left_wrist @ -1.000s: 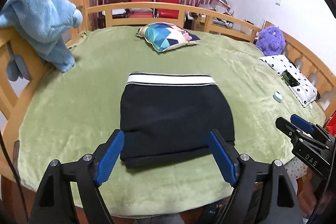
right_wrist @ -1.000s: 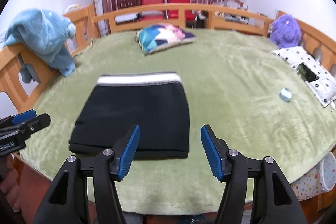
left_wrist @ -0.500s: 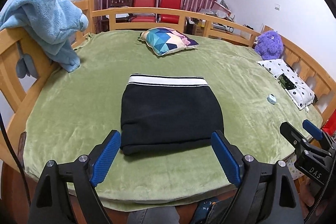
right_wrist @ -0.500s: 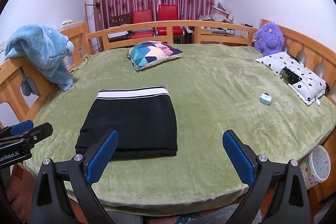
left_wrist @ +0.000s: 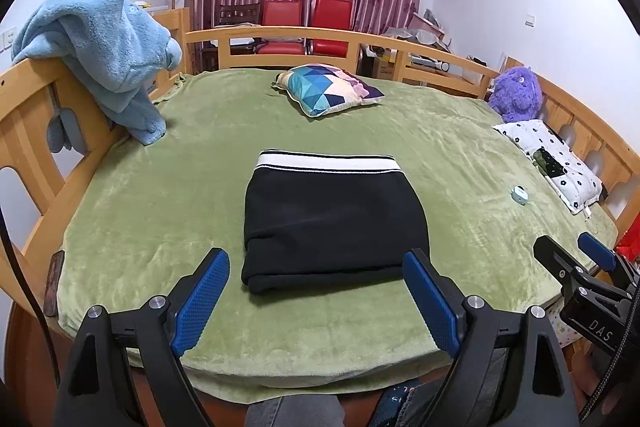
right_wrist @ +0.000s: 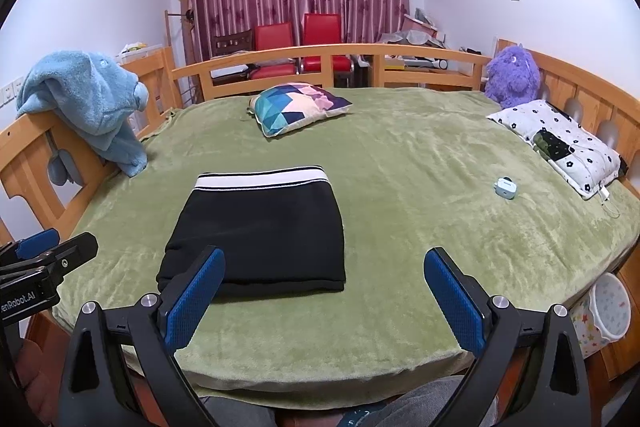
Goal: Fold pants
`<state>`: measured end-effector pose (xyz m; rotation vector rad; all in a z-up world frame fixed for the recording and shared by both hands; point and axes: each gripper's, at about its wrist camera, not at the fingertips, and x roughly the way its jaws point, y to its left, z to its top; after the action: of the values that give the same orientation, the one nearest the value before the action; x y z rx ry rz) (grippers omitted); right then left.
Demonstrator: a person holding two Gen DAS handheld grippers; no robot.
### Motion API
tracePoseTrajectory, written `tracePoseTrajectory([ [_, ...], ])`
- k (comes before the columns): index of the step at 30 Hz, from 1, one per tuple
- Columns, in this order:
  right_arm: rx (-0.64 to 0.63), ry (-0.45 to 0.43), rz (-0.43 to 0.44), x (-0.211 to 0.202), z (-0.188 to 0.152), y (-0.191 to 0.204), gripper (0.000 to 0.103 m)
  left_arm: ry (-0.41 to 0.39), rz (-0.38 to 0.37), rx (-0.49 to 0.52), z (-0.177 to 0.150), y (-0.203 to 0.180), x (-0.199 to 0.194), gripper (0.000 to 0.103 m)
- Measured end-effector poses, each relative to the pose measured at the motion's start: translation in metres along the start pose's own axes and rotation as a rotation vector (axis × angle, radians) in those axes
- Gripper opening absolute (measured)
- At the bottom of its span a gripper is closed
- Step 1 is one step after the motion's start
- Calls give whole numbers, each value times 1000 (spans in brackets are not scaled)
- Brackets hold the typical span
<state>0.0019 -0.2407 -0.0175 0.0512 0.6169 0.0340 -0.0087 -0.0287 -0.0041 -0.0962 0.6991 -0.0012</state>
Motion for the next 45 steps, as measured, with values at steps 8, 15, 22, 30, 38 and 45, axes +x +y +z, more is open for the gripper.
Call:
tracePoseTrajectory([
  [8, 3, -7, -14, -8, -2, 2, 99, 2, -6, 1, -1, 3, -1, 88],
  [15, -6, -13, -25, -12, -2, 6, 99, -1, -3, -3, -2, 1, -5, 88],
  [22, -7, -18, -38, -14, -2, 8, 99, -2, -1, -2, -1, 2, -6, 88],
  [30, -12, -26, -46, -18, -2, 12, 99, -6, 0, -11, 0, 1, -10, 88],
  [38, -10, -30, -50, -20, -2, 13, 99, -9, 0, -16, 0, -1, -11, 88],
  [45, -10, -29, -48, -20, -2, 14, 99, -9, 2, -14, -1, -1, -11, 88],
])
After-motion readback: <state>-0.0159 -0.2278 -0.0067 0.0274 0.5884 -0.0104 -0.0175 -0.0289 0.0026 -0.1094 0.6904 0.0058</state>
